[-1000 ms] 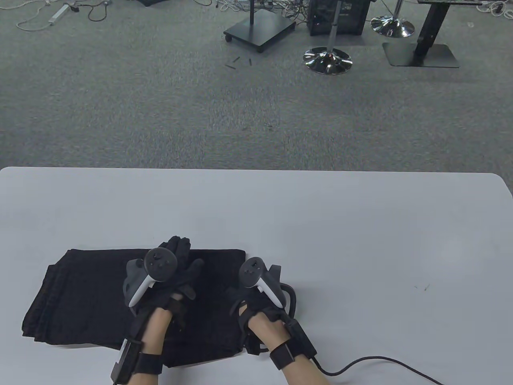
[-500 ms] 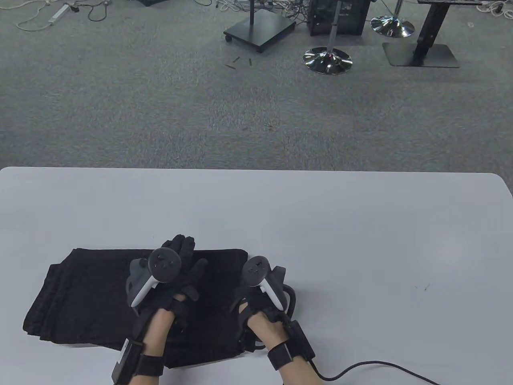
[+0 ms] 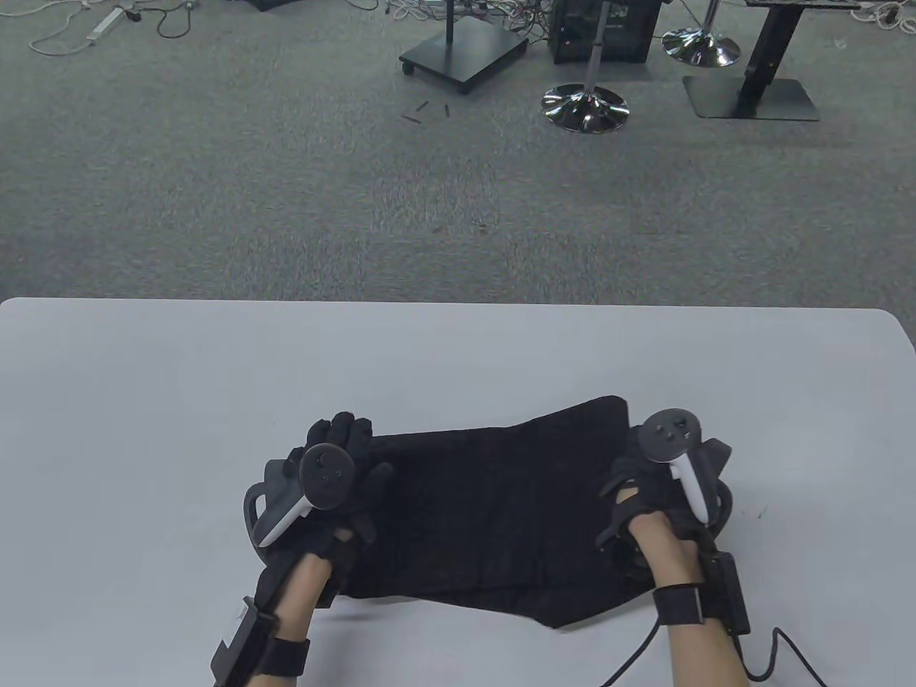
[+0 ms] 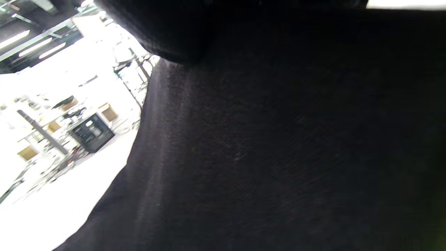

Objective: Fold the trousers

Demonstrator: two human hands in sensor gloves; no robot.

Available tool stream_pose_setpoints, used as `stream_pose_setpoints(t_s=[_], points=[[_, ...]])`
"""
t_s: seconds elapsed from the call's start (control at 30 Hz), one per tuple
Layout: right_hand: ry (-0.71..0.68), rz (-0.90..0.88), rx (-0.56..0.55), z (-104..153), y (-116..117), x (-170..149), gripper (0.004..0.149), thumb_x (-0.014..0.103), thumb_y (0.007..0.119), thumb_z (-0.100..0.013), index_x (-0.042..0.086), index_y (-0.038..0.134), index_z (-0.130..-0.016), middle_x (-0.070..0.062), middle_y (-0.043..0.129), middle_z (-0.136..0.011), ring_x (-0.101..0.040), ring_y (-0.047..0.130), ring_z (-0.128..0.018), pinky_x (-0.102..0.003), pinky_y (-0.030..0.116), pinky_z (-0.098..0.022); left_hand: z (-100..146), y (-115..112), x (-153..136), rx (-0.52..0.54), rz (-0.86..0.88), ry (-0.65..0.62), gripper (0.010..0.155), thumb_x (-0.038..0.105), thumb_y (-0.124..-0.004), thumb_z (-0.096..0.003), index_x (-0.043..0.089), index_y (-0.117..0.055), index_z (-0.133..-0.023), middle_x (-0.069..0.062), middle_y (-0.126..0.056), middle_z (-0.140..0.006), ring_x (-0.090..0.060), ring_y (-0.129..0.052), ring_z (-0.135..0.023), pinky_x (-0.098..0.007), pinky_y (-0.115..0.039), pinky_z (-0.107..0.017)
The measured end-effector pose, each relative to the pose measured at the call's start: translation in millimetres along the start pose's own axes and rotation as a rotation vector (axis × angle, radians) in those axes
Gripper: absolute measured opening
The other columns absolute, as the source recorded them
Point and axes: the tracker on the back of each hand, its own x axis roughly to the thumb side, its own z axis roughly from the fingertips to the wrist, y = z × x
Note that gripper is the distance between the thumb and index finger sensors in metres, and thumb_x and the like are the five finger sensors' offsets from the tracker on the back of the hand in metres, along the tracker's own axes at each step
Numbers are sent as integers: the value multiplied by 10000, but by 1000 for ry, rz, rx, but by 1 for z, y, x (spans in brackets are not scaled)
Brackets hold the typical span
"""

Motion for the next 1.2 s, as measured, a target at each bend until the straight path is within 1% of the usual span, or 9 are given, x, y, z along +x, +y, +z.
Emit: stream_pose_setpoints(t_s=[0.13, 0.23, 0.33, 0.47, 0.6, 0.8, 0.9, 1.03, 1.2], points=[[11, 245, -133, 3, -52, 6, 578, 283, 777, -497, 190, 534, -1013, -64, 777, -845, -283, 821, -692, -545, 679, -582, 0, -3, -1, -14, 22, -4, 749, 675, -624, -573, 366, -330, -1189, 114, -284, -1248, -290, -341, -1222, -611, -410, -841], [-25, 314, -162, 14, -66, 26, 580, 291, 778, -494, 190, 537, -1012, -56, 785, -840, -273, 833, -684, -537, 692, -575, 1, -3, -2, -10, 27, -4, 750, 674, -627, -571, 366, -333, -1188, 113, -290, -1247, -291, -346, -1221, -612, -412, -840], [-135, 275, -104, 26, -60, 52, 584, 328, 775, -488, 182, 546, -1005, -30, 820, -816, -230, 886, -641, -495, 761, -536, 0, -2, -1, -13, 30, -8, 749, 676, -621, -575, 369, -324, -1189, 114, -279, -1249, -289, -336, -1224, -612, -407, -843], [-259, -101, 155, 40, -27, 87, 591, 305, 784, -493, 153, 533, -1006, -63, 815, -813, -256, 892, -620, -512, 761, -516, -1, -2, -2, -14, 40, -13, 747, 676, -620, -576, 369, -323, -1189, 115, -279, -1249, -290, -337, -1223, -612, -407, -843], [-299, -214, 276, 47, 13, 116, 593, 310, 781, -491, 145, 532, -1003, -61, 821, -806, -249, 900, -609, -505, 772, -505, -1, -4, -5, -12, 53, -7, 748, 675, -623, -572, 366, -331, -1188, 114, -289, -1248, -290, -347, -1222, -612, -414, -841], [-282, -244, 322, 47, 71, 137, 593, 308, 768, -494, 149, 514, -1006, -65, 806, -817, -259, 892, -622, -511, 762, -516, -1, -4, -8, -10, 52, 0, 747, 675, -624, -572, 365, -336, -1188, 111, -292, -1248, -291, -354, -1221, -612, -418, -840], [-309, -309, 376, 51, 82, 140, 579, 309, 755, -499, 152, 522, -1006, -56, 812, -827, -273, 894, -634, -525, 754, -525, -1, -4, -8, -11, 54, 1, 747, 675, -624, -571, 366, -337, -1187, 109, -295, -1248, -293, -358, -1220, -613, -420, -839], [-365, -175, 342, 54, 86, 140, 589, 348, 742, -508, 191, 502, -1022, -83, 740, -938, -345, 816, -775, -570, 669, -616, -1, -6, -8, -13, 60, 4, 745, 674, -624, -571, 365, -338, -1187, 110, -298, -1246, -291, -363, -1219, -612, -422, -838], [-417, 8, 340, 65, 121, 132, 623, 489, 707, -500, 271, 487, -1041, -92, 524, -1107, -413, 577, -1002, -628, 503, -715, -2, -7, -7, -21, 58, -1, 747, 676, -620, -573, 366, -331, -1188, 112, -293, -1247, -289, -357, -1221, -612, -420, -840]])
